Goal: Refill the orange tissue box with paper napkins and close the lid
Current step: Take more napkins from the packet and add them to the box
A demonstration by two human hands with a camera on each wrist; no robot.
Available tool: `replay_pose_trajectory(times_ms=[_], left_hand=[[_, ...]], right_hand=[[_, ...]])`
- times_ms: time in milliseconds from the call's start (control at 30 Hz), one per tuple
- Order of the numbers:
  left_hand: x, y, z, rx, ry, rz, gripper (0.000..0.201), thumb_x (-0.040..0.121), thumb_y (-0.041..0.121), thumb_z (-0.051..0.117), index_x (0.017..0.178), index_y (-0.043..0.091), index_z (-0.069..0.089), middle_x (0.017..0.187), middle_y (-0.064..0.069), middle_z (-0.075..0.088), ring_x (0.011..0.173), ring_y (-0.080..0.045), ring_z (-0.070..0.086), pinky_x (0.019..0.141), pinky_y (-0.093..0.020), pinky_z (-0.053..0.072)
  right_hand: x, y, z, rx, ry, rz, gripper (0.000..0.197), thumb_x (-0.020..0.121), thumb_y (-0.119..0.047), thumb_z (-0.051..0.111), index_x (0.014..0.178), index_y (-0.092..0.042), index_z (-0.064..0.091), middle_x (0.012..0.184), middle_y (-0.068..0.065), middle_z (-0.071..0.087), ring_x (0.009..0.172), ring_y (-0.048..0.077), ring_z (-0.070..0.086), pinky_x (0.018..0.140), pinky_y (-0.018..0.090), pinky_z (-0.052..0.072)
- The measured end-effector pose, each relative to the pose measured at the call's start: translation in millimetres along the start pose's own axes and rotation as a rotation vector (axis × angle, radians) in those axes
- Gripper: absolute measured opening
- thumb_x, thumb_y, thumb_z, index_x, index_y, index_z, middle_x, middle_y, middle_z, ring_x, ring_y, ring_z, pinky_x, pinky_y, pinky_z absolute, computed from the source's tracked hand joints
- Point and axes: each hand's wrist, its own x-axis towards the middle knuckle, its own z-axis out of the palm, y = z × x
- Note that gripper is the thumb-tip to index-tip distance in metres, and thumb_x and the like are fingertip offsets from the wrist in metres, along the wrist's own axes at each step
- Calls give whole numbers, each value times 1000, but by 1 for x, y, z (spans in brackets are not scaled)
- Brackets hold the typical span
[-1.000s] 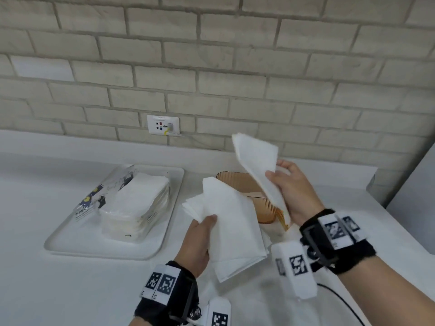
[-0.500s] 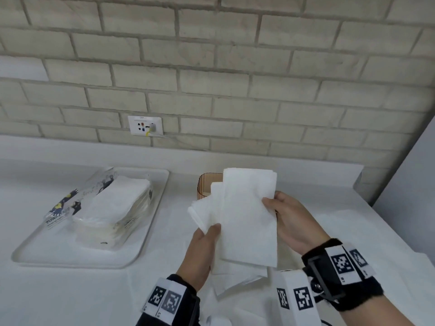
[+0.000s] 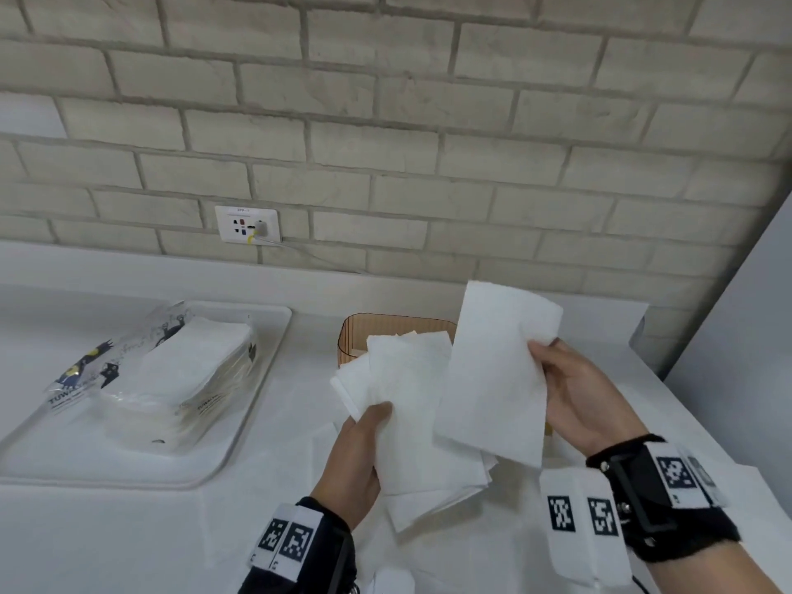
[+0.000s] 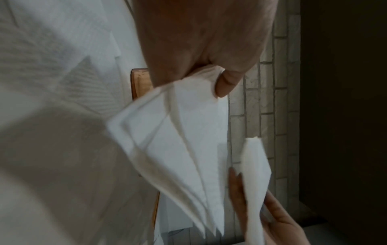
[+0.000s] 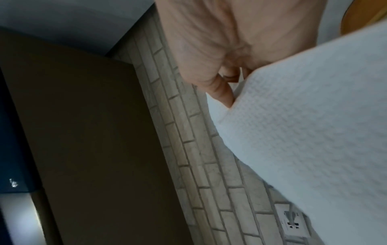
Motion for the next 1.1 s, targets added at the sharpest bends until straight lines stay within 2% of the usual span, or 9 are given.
replay_pose_trajectory(times_ms=[233, 367, 467, 567, 667, 767, 933, 1033, 1100], left_hand=[[-2, -4, 13, 59, -36, 5, 23, 97, 13, 46, 112, 18, 62, 105, -5, 74, 103, -27, 67, 95, -47, 49], [-7, -3, 23, 81, -83, -7, 24, 99, 25, 43, 116, 21, 59, 109, -2, 73, 103, -22, 68, 96, -44, 49], [-10, -2, 27, 112, -114, -29, 34, 99, 41, 37, 117, 22, 60, 109, -1, 73, 104, -18, 68, 97, -40, 49], [-10, -1, 30, 183, -166, -47, 45, 97, 50, 34, 120, 21, 60, 111, -1, 72, 105, -17, 67, 95, -36, 50], [-8, -1, 30, 270, -217, -38, 40, 97, 45, 39, 122, 21, 58, 112, 0, 72, 105, -17, 68, 89, -31, 52], [-5, 0, 25, 366, -208, -14, 34, 95, 36, 50, 124, 21, 57, 111, 2, 72, 104, -17, 68, 91, -34, 53], [-1, 8, 16, 573, -152, 34, 24, 91, 29, 61, 114, 25, 60, 105, 4, 72, 98, -15, 69, 89, -34, 55], [2, 19, 13, 645, -86, 138, 26, 89, 26, 64, 114, 18, 63, 103, 2, 73, 95, -15, 69, 85, -33, 56], [2, 24, 12, 644, -93, 194, 24, 88, 24, 65, 111, 16, 65, 101, 0, 74, 92, -16, 70, 81, -31, 57]], right_hand=[[-3, 22, -12, -156, -21, 143, 22, 93, -6, 46, 111, -5, 59, 104, 12, 68, 86, 22, 66, 75, 34, 53], [1, 28, -6, -516, 153, 67, 10, 93, -8, 49, 94, -11, 59, 97, 8, 67, 83, 22, 64, 68, 32, 51], [1, 41, -1, -586, 157, 107, 15, 93, -11, 48, 106, -12, 56, 108, 8, 65, 97, 25, 63, 80, 37, 51], [-1, 52, 5, -513, 127, 147, 23, 94, -11, 47, 117, -14, 50, 111, 7, 62, 100, 23, 61, 78, 35, 51], [-5, 59, 12, -722, 41, 85, 24, 97, -16, 44, 118, -26, 46, 113, -3, 61, 100, 13, 61, 85, 33, 51], [-8, 59, 16, -845, -71, 17, 29, 99, -15, 38, 122, -32, 37, 116, -11, 54, 104, 2, 54, 83, 21, 47], [-1, 58, 8, -800, -116, -76, 57, 93, -4, 46, 134, -41, 28, 132, -8, 48, 121, 9, 49, 104, 39, 42], [1, 60, 9, -776, -117, -164, 64, 91, 0, 50, 120, -55, 32, 129, -6, 49, 116, 12, 52, 99, 39, 47], [3, 60, 9, -719, -126, -224, 67, 89, 3, 51, 123, -52, 33, 127, -7, 50, 114, 11, 54, 94, 33, 49]])
